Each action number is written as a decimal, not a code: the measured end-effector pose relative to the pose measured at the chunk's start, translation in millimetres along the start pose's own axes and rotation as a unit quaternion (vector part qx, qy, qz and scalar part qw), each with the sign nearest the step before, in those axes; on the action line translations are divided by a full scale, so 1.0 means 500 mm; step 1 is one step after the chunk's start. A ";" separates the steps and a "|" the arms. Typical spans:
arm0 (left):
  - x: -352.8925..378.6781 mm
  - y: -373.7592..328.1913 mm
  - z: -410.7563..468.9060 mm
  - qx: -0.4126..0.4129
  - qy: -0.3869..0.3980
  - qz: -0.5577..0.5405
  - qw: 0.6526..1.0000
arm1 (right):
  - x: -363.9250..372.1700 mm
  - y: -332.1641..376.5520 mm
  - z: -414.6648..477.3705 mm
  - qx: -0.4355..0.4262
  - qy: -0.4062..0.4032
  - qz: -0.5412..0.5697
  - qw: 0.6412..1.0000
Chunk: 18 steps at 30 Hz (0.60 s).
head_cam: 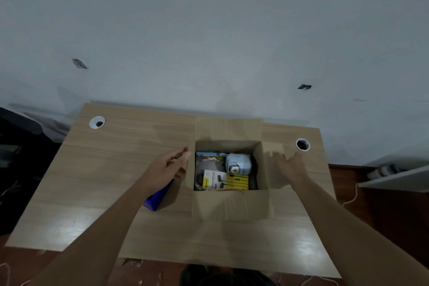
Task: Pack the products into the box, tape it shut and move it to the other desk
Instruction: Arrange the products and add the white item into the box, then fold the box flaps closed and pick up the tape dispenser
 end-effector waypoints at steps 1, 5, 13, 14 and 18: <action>0.002 0.004 -0.004 -0.006 0.009 -0.008 1.000 | -0.002 -0.001 0.005 0.000 0.000 0.016 1.000; 0.011 0.040 -0.016 -0.009 0.060 0.018 0.998 | -0.018 0.041 -0.030 -0.054 -0.023 0.009 0.998; 0.062 0.068 -0.026 0.062 0.152 0.166 0.972 | -0.026 0.109 -0.085 -0.115 0.021 0.072 0.991; 0.065 0.079 -0.024 0.059 0.154 0.182 0.969 | -0.013 0.109 -0.090 -0.109 0.056 0.116 0.986; 0.073 0.093 -0.032 0.044 0.173 0.207 0.962 | 0.024 0.112 -0.115 -0.115 0.129 0.115 0.978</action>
Point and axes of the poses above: each hand's wrist, its own z-axis towards the middle knuckle, its own x-axis out of the palm, y = z × x, the point moved 6 cm from there along z, towards the middle knuckle, and after that the axes turned 2 degrees about y, right-handed, at the moved point
